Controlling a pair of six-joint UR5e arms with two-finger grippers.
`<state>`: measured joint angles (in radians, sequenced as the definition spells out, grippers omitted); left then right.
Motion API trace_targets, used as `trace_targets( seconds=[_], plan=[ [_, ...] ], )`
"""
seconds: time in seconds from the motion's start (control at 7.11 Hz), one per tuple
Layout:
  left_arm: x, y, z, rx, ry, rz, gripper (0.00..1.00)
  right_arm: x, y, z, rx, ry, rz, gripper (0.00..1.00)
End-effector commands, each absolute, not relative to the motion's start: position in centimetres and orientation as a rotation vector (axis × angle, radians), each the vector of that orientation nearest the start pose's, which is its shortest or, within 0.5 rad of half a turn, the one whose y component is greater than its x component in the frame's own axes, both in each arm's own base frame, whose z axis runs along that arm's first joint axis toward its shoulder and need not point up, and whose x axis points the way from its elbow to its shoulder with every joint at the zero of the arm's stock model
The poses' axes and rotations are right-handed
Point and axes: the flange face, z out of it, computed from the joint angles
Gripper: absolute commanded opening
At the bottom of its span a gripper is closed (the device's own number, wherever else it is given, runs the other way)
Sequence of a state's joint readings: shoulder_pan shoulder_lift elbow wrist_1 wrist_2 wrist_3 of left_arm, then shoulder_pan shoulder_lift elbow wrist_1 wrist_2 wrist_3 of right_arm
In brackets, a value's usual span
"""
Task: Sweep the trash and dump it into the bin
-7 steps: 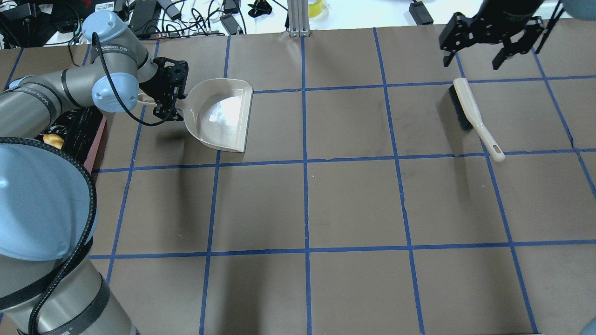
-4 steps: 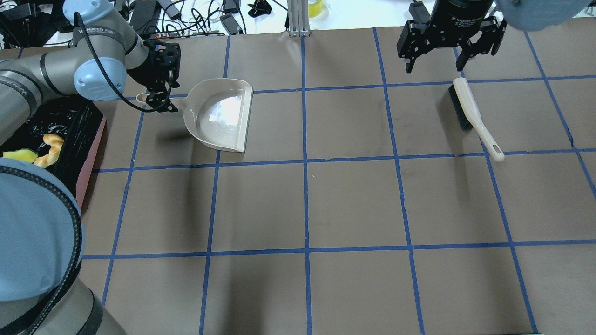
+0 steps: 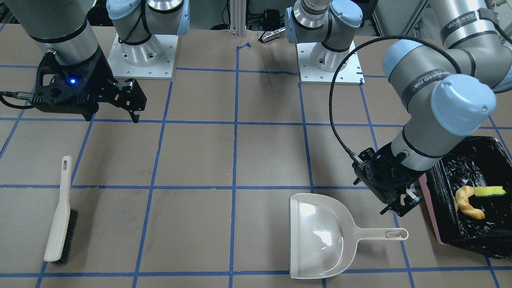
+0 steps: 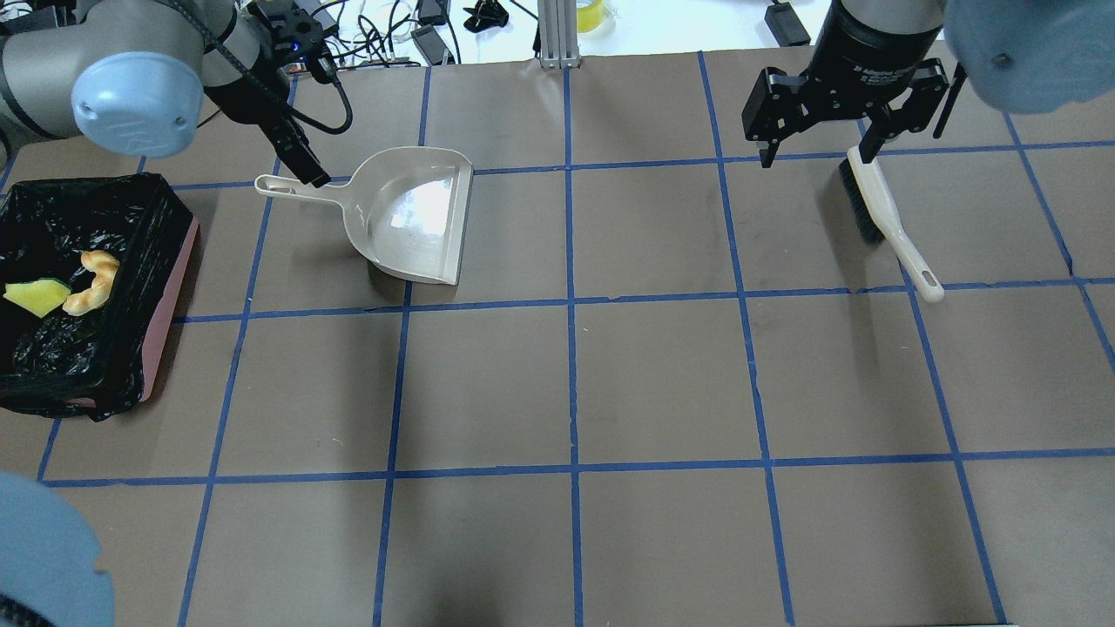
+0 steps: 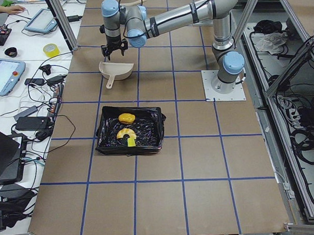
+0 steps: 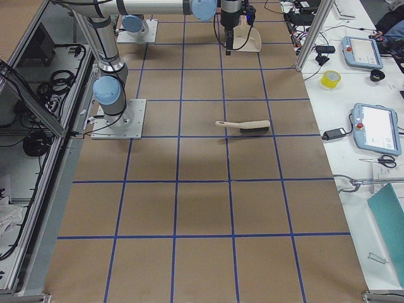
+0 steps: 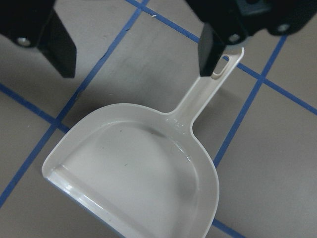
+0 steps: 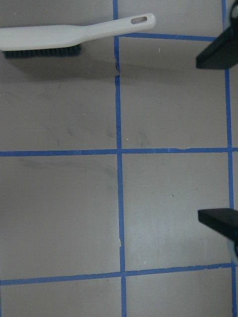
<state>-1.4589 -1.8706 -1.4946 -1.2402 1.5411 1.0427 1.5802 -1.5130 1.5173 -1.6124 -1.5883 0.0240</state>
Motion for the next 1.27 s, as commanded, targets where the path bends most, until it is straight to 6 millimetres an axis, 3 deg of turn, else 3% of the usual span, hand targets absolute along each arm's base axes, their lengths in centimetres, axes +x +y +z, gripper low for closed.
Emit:
trace_targets(
  seconds=[0.0,0.14,0.28,0.56,0.7,0.98,1.12],
  plan=[
    [-7.5,-59.1,44.9,0.951,2.953,-0.169,0.88,13.2,-51.1,48.6,-0.023,3.158,-0.051,1.00],
    [-8.0,-57.4,47.0,0.688,3.035,-0.184,0.90,13.3,-51.0,48.8,-0.065,3.156,-0.058,1.00],
    [-9.7,-55.3,48.9,0.495,3.084,-0.183,1.00,13.3,-50.7,49.2,-0.055,3.159,-0.070,1.00],
    [-11.1,-52.3,52.2,0.384,3.100,-0.211,1.00,13.4,-50.4,49.4,-0.058,3.158,-0.075,1.00],
    [-11.1,-51.8,52.7,0.355,3.104,-0.209,1.00,13.4,-50.5,49.5,-0.057,3.158,-0.077,1.00],
    [-10.9,-52.4,50.8,0.296,3.121,-0.175,1.00,13.3,-50.5,49.5,-0.057,3.168,-0.077,1.00],
    [-10.9,-51.7,51.6,0.289,3.118,-0.191,1.00,13.3,-50.5,49.4,-0.057,3.170,-0.075,1.00]
  ],
)
